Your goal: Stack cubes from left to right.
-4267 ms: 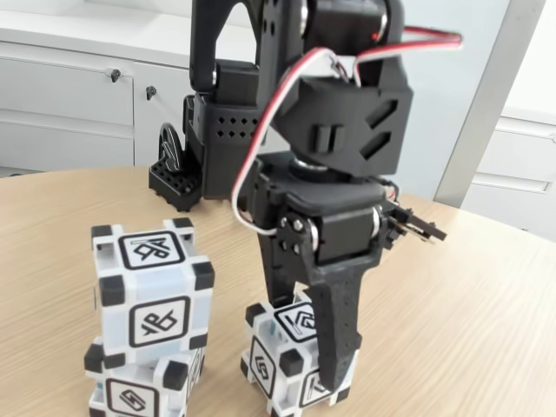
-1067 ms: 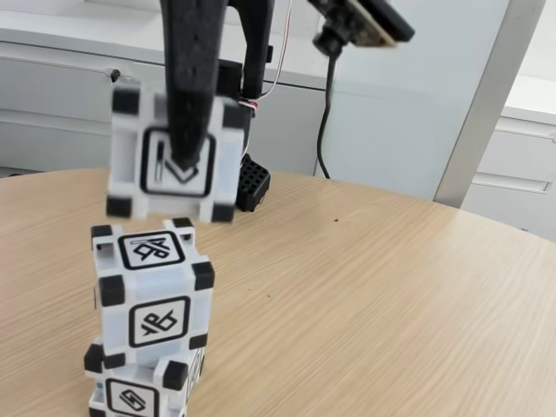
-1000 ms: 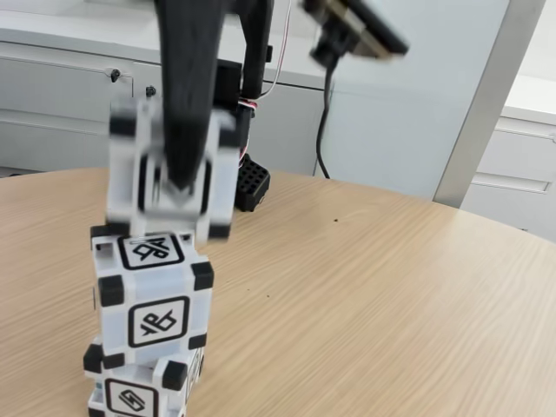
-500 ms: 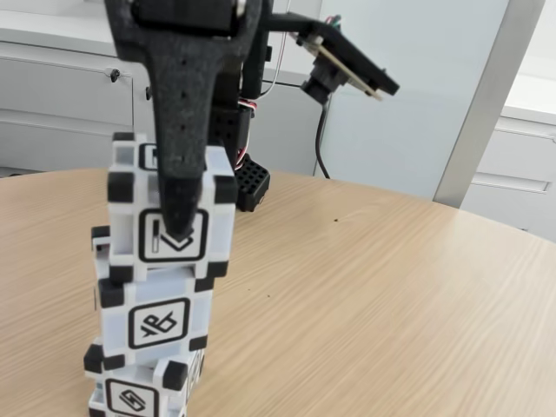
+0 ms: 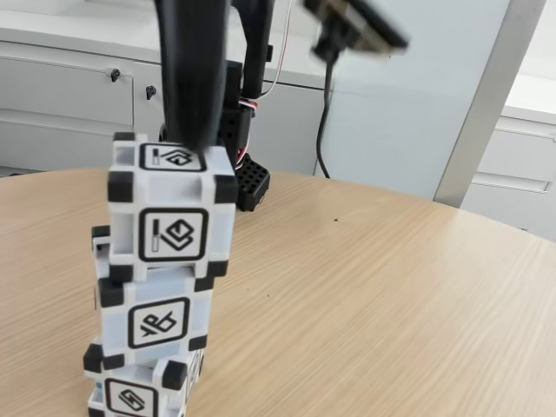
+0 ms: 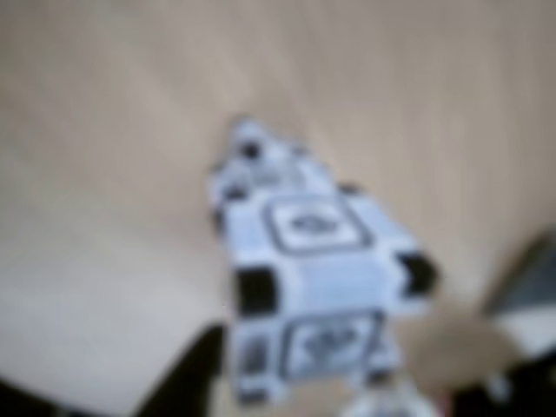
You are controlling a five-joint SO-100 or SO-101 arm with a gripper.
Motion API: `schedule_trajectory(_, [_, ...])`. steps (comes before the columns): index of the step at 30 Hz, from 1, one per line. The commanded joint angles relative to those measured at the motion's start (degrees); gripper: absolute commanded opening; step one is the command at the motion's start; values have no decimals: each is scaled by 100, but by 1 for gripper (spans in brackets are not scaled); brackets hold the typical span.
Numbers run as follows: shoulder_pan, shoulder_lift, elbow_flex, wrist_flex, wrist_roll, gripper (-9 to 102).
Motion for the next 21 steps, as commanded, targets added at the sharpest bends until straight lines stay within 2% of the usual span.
schedule_trajectory(1, [-53,1037,-44,114,-26,37])
schedule_trajectory(4, [-70,1731,-44,185,-35,27])
schedule_trajectory(9, [-290,2101,-88,132,378,0])
schedule_trajectory(17, [-1925,2092,-44,97,1072,0])
schedule_trajectory(21, [-2725,2092,-35,-554,1362,0])
